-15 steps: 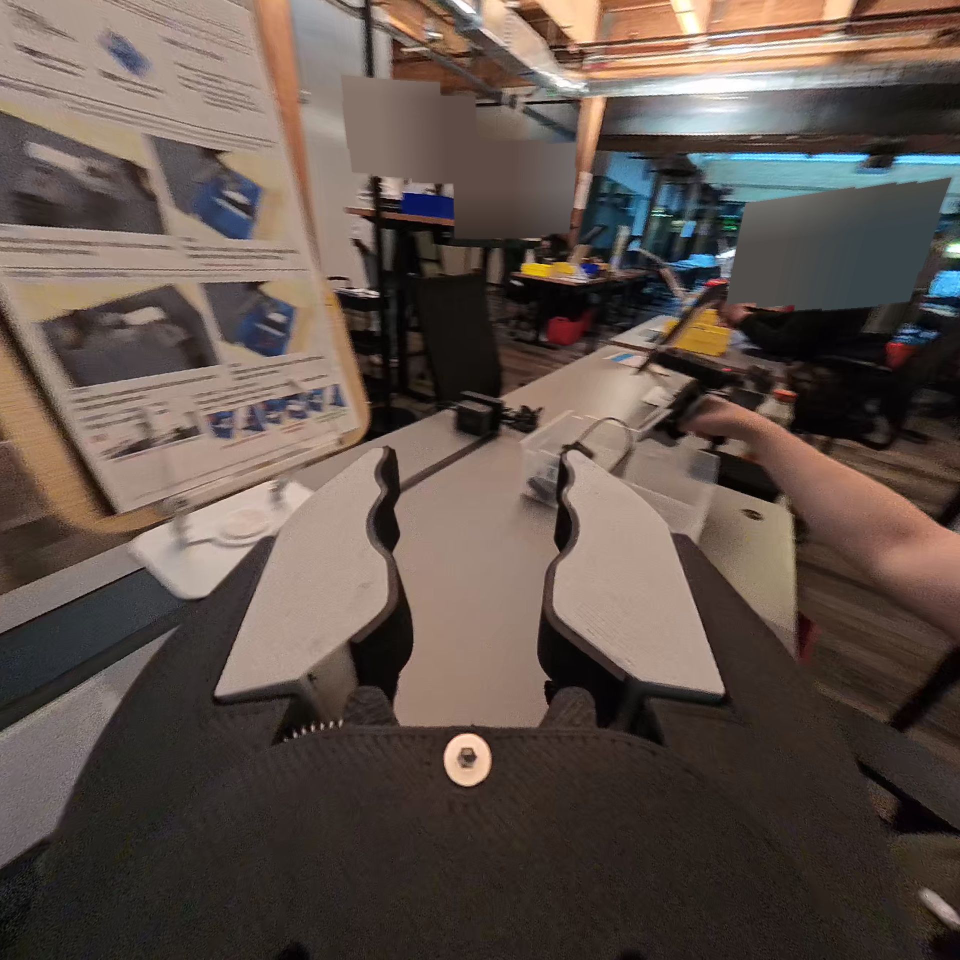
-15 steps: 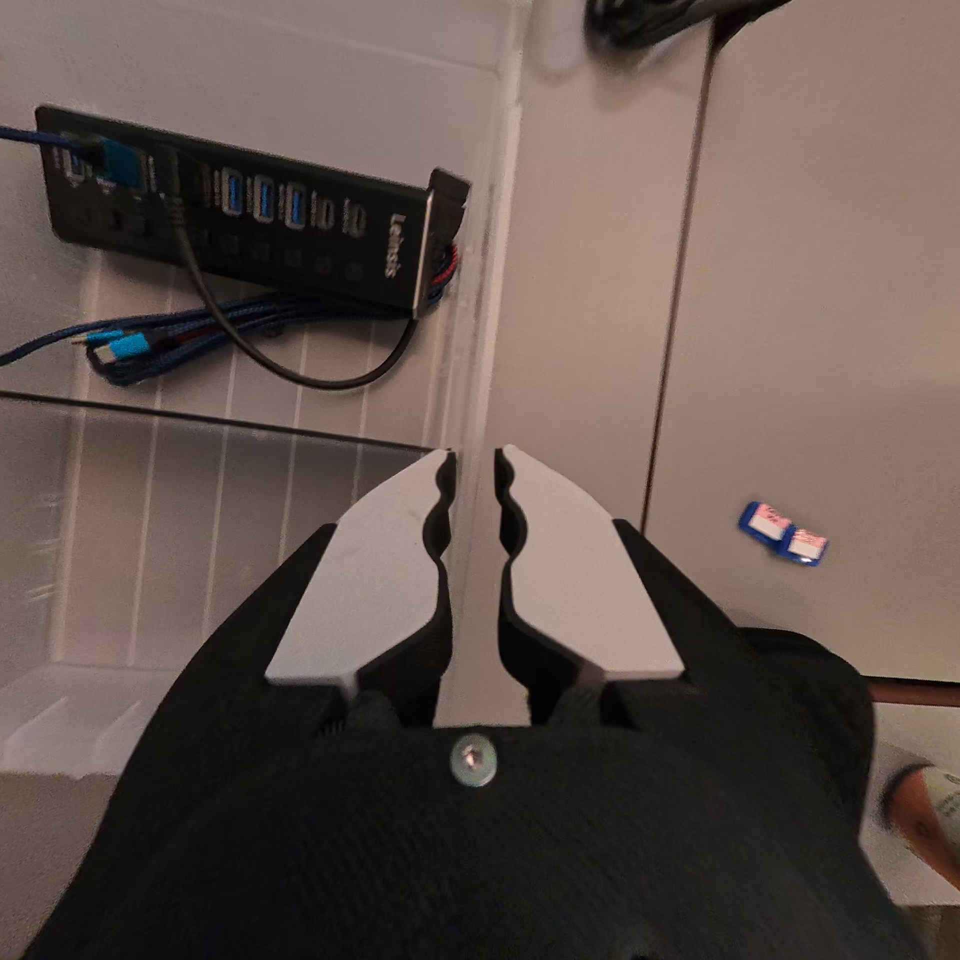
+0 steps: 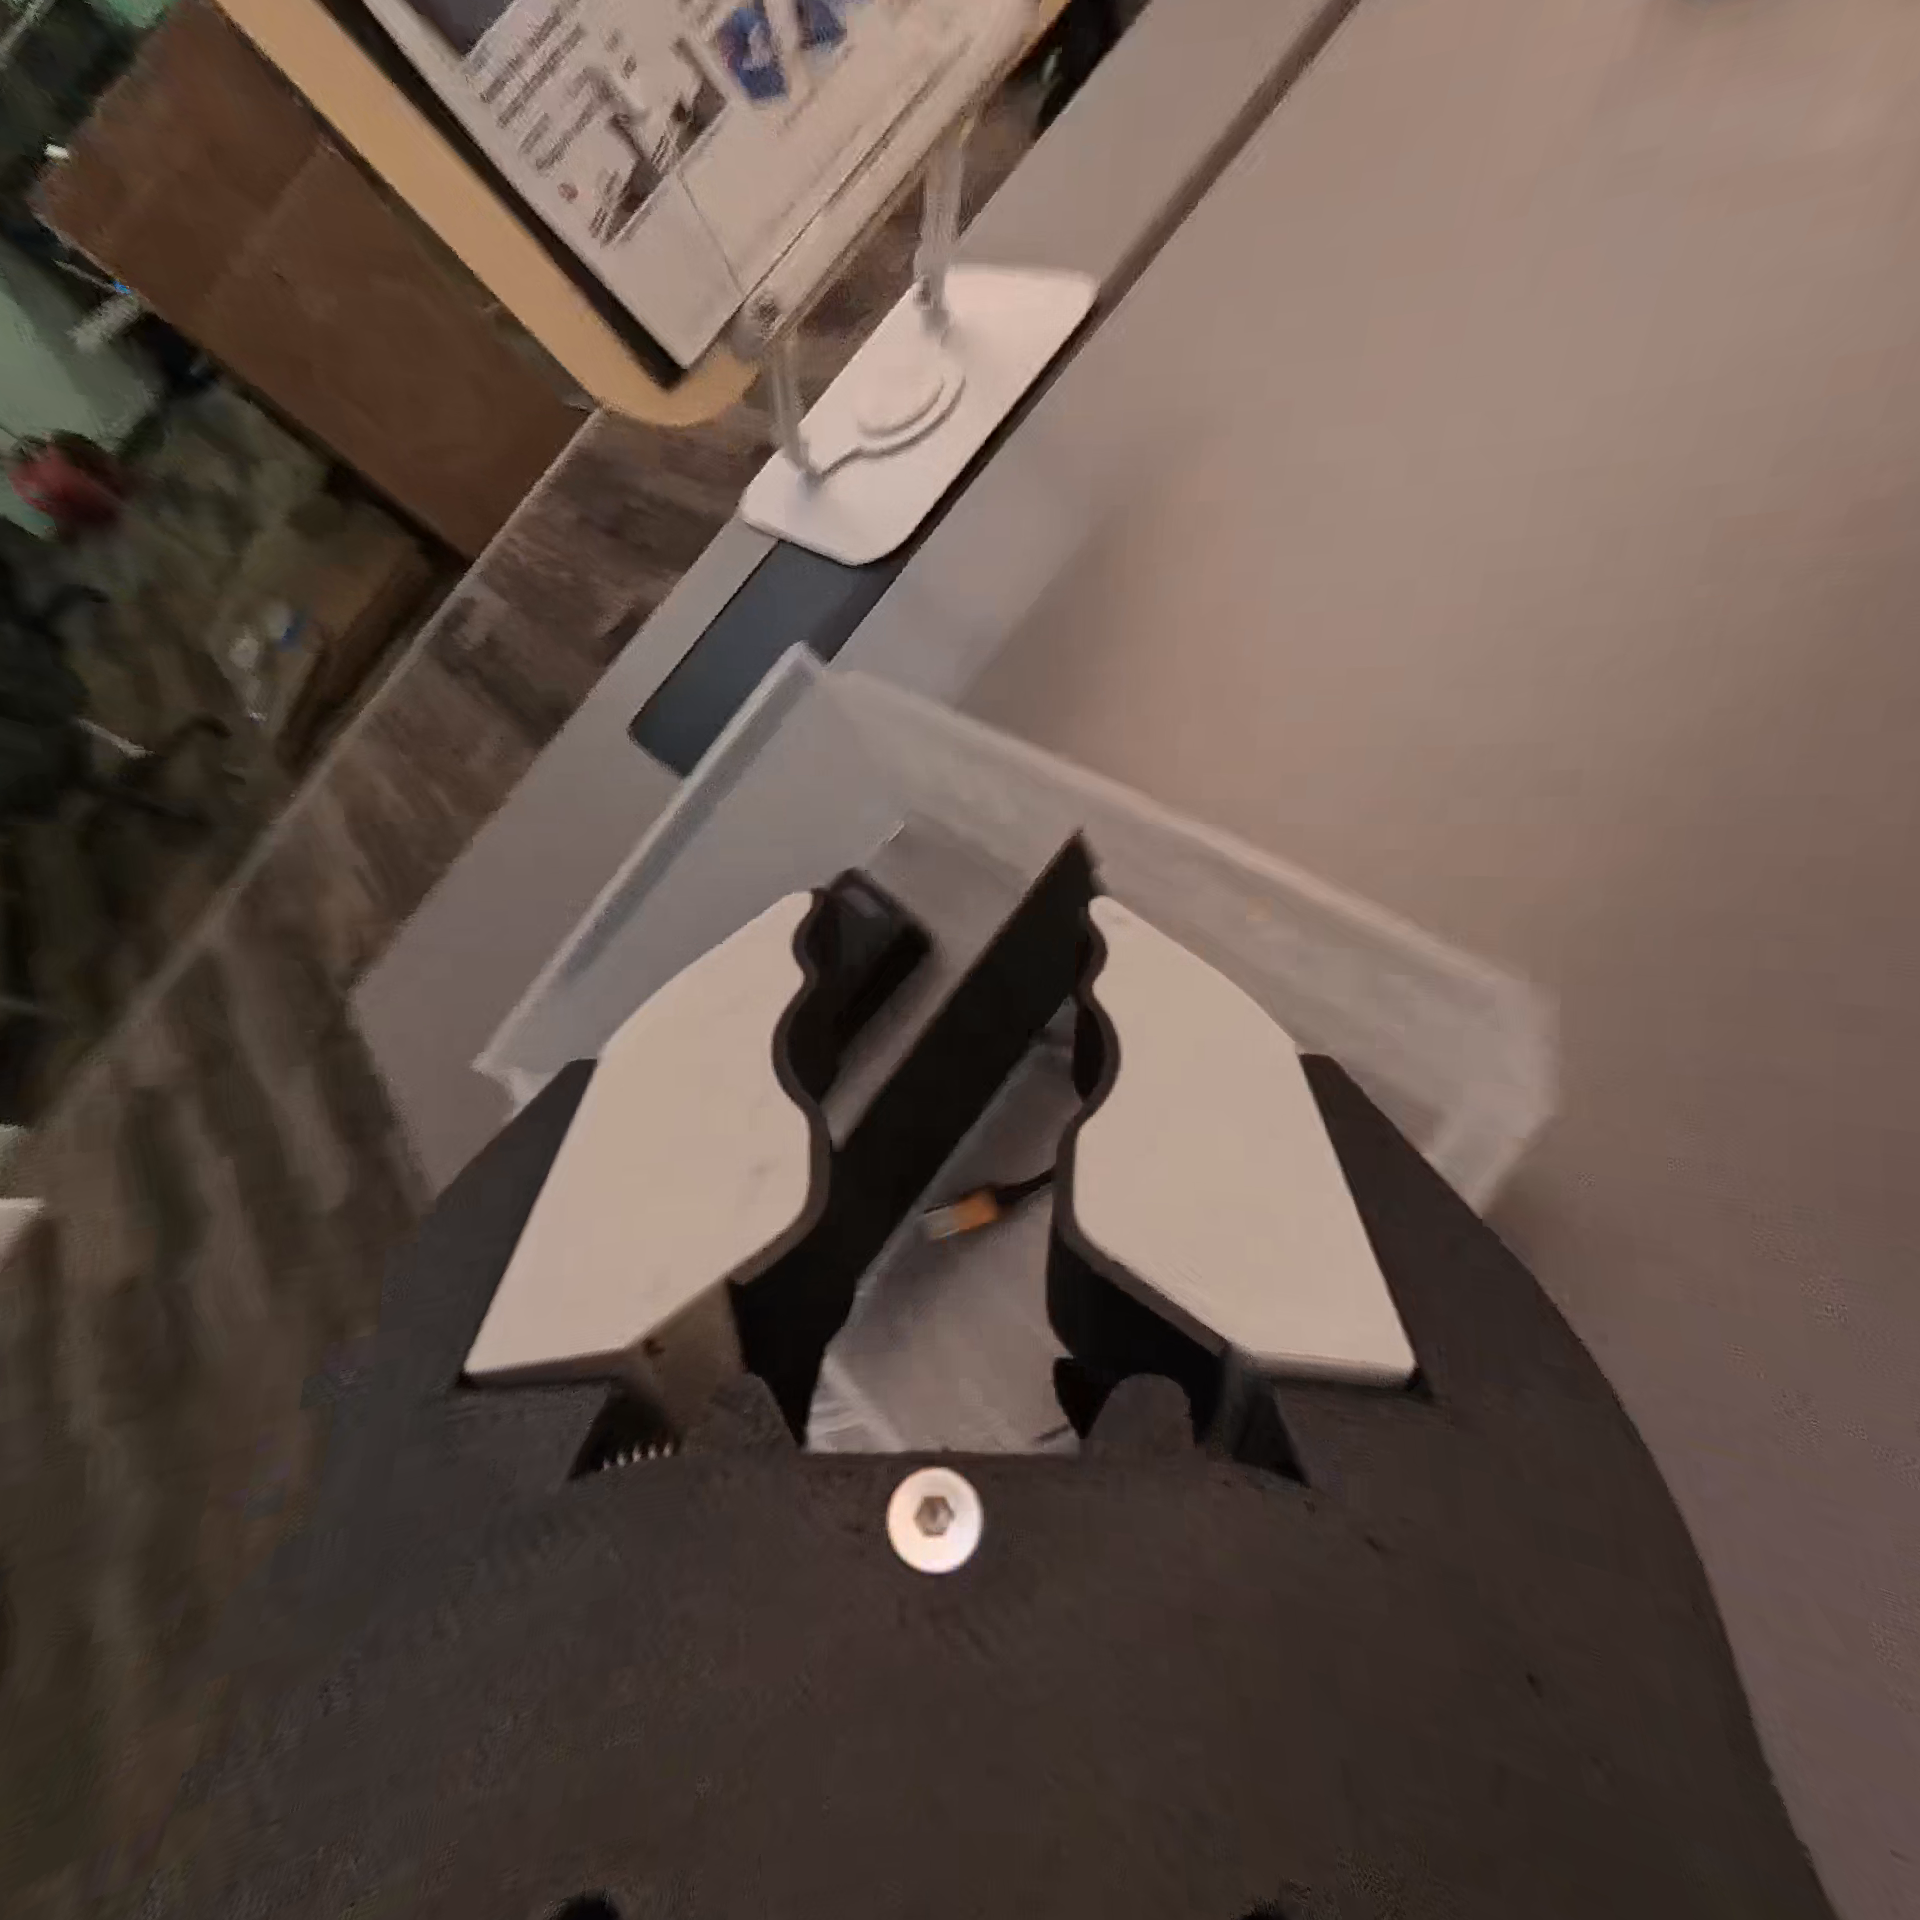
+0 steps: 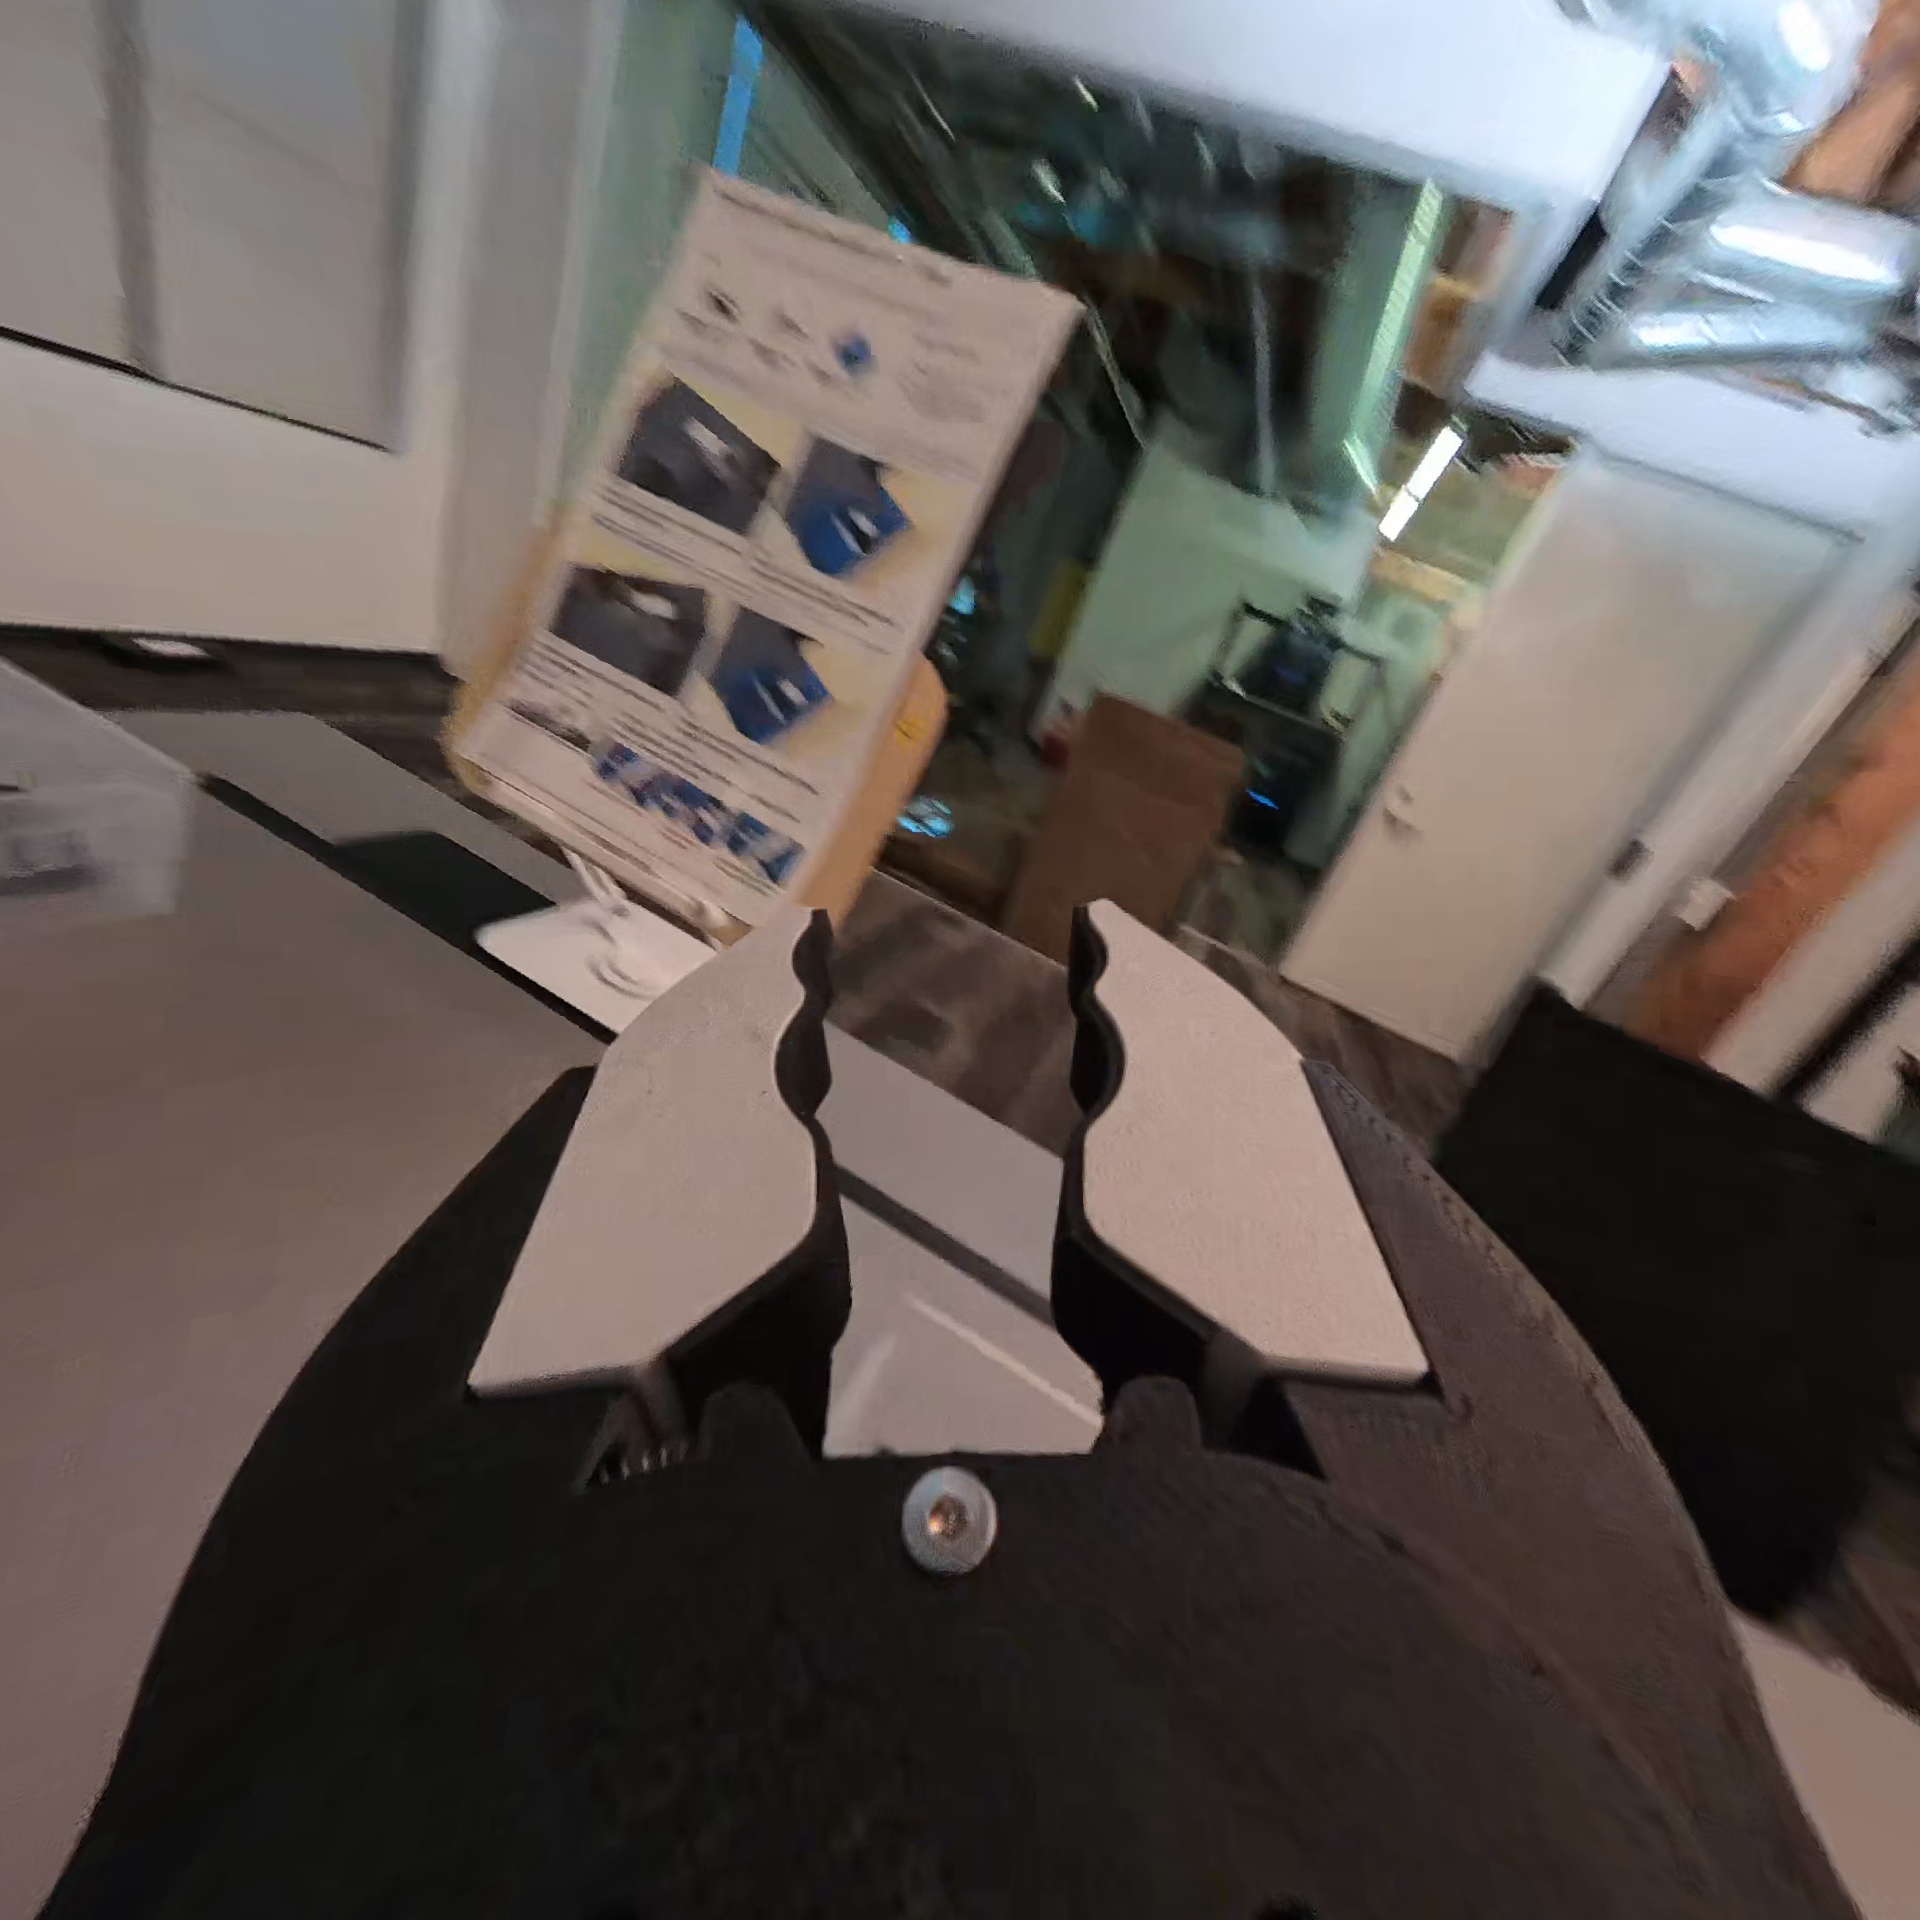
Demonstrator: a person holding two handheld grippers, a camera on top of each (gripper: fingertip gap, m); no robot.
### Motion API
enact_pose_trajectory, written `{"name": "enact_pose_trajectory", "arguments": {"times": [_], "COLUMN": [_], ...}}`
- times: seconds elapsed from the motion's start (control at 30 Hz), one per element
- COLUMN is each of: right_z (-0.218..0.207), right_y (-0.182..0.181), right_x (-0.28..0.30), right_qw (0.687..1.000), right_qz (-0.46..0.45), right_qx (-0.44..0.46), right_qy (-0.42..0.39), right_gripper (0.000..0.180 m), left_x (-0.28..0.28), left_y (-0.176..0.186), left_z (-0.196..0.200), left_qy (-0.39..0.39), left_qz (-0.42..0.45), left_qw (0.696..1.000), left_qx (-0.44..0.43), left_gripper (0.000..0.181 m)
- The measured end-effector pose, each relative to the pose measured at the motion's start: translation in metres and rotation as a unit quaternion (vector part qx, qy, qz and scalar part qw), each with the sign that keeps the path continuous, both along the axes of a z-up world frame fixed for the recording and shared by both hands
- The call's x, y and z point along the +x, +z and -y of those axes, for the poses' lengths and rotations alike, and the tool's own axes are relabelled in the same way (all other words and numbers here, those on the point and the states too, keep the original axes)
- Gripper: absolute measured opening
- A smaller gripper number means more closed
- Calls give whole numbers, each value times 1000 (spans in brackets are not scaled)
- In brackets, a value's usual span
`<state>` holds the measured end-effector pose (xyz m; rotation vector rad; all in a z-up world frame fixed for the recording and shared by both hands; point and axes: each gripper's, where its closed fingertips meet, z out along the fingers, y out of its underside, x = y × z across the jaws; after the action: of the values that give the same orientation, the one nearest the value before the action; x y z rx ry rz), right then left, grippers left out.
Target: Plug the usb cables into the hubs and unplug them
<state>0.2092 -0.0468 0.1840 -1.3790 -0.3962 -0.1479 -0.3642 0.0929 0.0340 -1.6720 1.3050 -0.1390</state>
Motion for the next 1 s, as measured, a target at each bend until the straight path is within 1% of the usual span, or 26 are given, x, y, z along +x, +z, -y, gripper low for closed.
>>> {"name": "enact_pose_trajectory", "arguments": {"times": [0.1,0.13,0.17,0.2,0.23,0.27,0.3,0.33,0.37,0.43,0.53,0.6,0.63,0.7,0.77,0.87,0.97,1.0], "right_z": [-20,-26,-30,-34,-38,-43,-48,-53,-58,-66,-78,-87,-93,-105,-113,-106,-102,-100], "right_y": [14,18,21,22,20,15,8,0,-10,-20,-39,-51,-58,-72,-86,-98,-110,-113], "right_x": [-53,-67,-81,-94,-106,-116,-125,-134,-142,-156,-172,-174,-173,-171,-174,-195,-208,-211], "right_qw": [998,997,995,993,992,991,990,988,986,979,963,959,960,965,964,952,943,939], "right_qz": [14,19,26,32,36,38,40,41,39,18,-27,-38,-34,-11,12,63,110,117], "right_qx": [17,28,40,49,50,42,29,13,-4,-11,-60,-87,-96,-114,-134,-130,-145,-152], "right_qy": [65,76,88,100,112,122,133,147,165,203,262,269,261,238,230,270,280,284], "right_gripper": [44,44,44,44,44,44,45,44,45,44,44,43,43,43,43,43,42,42], "left_x": [-6,-8,-9,-9,-10,-10,-10,-9,-8,-4,0,-1,-2,-1,-1,0,0,-2], "left_y": [-7,-11,-18,-30,-45,-61,-77,-92,-105,-127,-147,-157,-161,-165,-172,-176,-173,-173], "left_z": [-44,-62,-76,-89,-101,-110,-117,-122,-128,-134,-144,-149,-151,-151,-149,-145,-140,-137], "left_qy": [-19,-27,-46,-61,-66,-69,-78,-91,-103,-146,-196,-214,-220,-234,-236,-225,-223,-227], "left_qz": [-67,-104,-142,-174,-199,-222,-244,-266,-290,-327,-351,-359,-367,-377,-386,-396,-397,-401], "left_qw": [996,990,982,978,976,973,966,957,948,931,915,906,901,891,884,880,876,872], "left_qx": [61,95,112,98,58,6,-41,-71,-80,-66,-48,-63,-73,-92,-117,-133,-158,-167], "left_gripper": [39,39,34,28,39,53,61,64,68,72,67,67,68,61,62,68,54,53]}}
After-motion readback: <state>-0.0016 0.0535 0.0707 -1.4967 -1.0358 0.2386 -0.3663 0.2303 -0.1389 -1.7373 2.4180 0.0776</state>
